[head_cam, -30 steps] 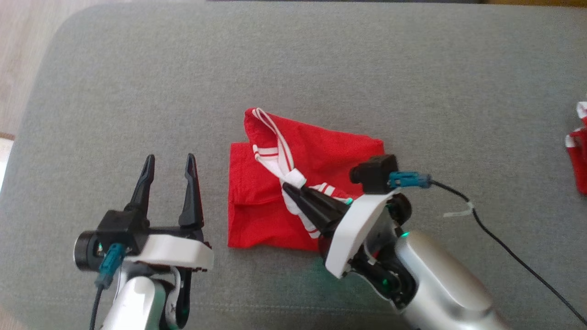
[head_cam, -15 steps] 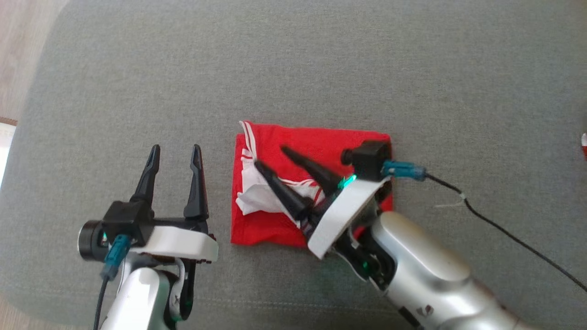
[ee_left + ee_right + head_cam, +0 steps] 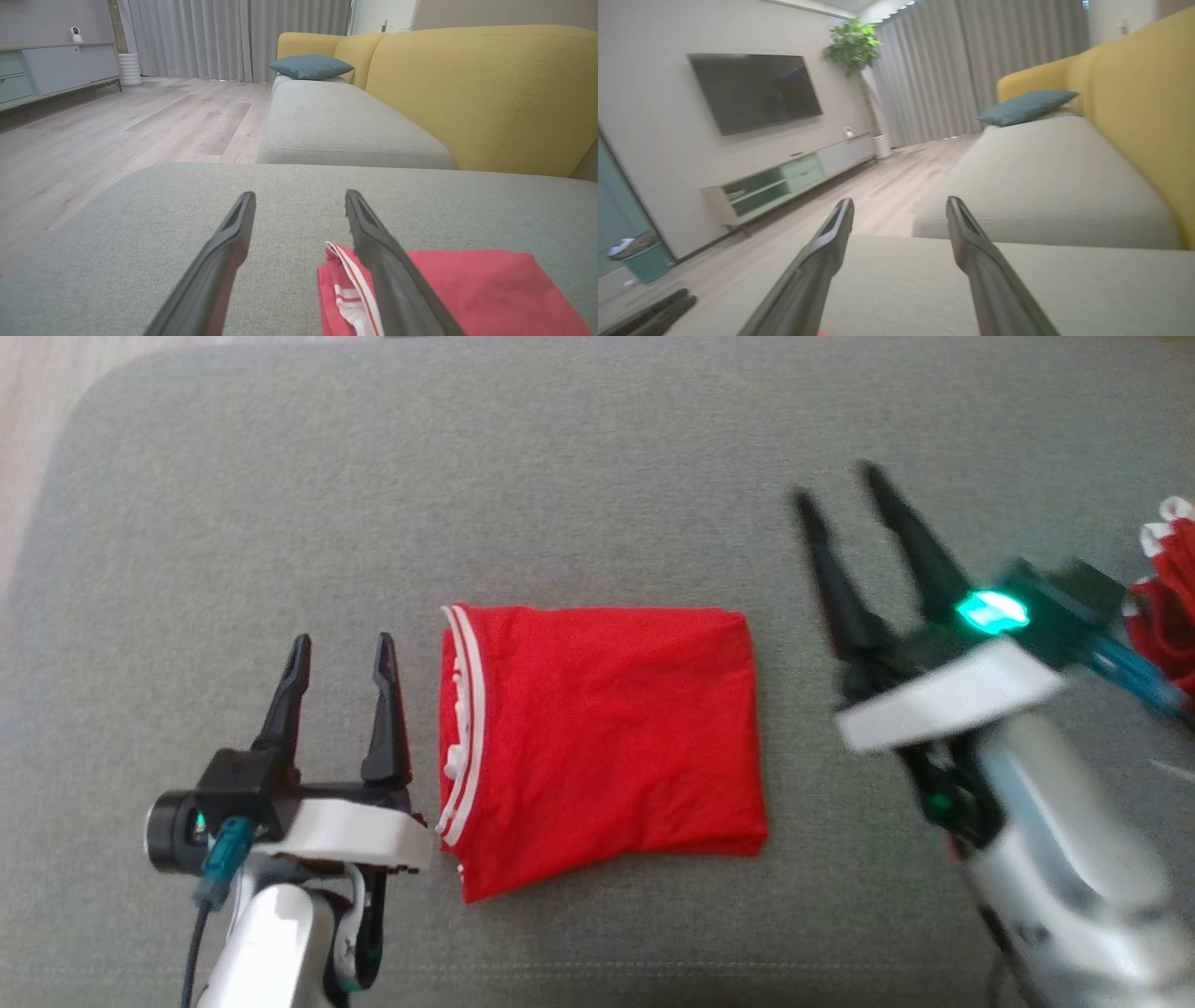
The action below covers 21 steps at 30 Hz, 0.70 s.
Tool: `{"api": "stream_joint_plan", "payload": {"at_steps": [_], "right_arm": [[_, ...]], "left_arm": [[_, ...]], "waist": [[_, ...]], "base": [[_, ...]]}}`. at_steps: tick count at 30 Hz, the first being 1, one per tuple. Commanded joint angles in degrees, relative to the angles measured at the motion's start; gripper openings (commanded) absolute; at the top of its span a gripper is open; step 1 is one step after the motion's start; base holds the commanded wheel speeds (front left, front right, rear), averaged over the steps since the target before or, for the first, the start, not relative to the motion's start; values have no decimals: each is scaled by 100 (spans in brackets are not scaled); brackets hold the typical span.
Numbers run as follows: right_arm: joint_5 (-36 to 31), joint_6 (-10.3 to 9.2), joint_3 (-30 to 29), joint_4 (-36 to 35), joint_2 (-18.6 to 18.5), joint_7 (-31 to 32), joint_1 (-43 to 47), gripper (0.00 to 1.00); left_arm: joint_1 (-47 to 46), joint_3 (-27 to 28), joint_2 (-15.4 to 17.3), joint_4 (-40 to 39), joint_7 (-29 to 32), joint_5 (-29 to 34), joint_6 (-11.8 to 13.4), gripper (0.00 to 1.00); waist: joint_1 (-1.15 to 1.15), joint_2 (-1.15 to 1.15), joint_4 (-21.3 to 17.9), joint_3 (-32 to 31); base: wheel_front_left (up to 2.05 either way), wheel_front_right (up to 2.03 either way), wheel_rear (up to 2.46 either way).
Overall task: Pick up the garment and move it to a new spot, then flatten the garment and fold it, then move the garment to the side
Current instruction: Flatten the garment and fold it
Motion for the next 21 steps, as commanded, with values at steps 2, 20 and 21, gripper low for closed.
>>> {"api": "stream_joint_plan", "payload": {"at_steps": [2, 20, 21], "right_arm": [[-331, 37, -596, -419, -71, 53, 579, 100], [-1455, 37, -2246, -1720, 313, 1064, 2806, 100], [-1484, 37, -2268, -1755, 334, 1107, 2870, 100]], "left_arm": [[-27, 281, 88, -167, -45, 45, 3, 100], [476, 403, 356, -64, 61, -27, 62, 100], [514, 405, 376, -74, 82, -30, 65, 100]], "waist": [[0, 0, -130, -72], [0, 0, -465, -777], [0, 0, -472, -825]], "base": [[0, 0, 0], [0, 0, 0], [0, 0, 0]]}}
